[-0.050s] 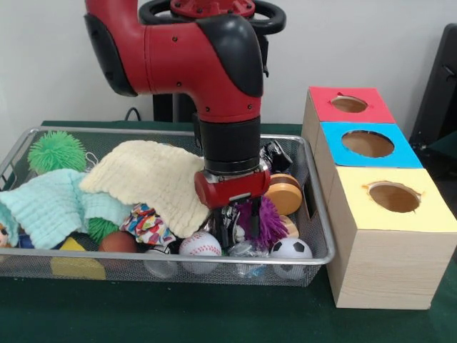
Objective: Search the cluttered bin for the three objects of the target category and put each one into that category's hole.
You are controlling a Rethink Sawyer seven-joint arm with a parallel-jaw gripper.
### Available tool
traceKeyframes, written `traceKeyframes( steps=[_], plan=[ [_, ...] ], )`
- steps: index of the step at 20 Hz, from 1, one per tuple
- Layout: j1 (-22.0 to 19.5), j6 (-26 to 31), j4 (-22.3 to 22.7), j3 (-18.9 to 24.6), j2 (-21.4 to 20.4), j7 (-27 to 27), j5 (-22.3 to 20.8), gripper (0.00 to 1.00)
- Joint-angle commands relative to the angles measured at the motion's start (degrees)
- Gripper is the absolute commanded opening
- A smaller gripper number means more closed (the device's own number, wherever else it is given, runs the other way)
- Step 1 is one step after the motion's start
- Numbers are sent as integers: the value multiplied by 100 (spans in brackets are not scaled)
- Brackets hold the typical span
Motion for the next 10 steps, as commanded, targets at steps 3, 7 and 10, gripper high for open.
traceKeyframes(
  steps=[3, 7, 10],
  plan=[
    [-969, -692, 165, 1518, 988, 608, -172, 100],
    [-1116, -793, 205, 1776, 1079, 673, -219, 100],
    [-1126, -1219, 204, 1775, 1072, 707, -484, 100]
  ],
)
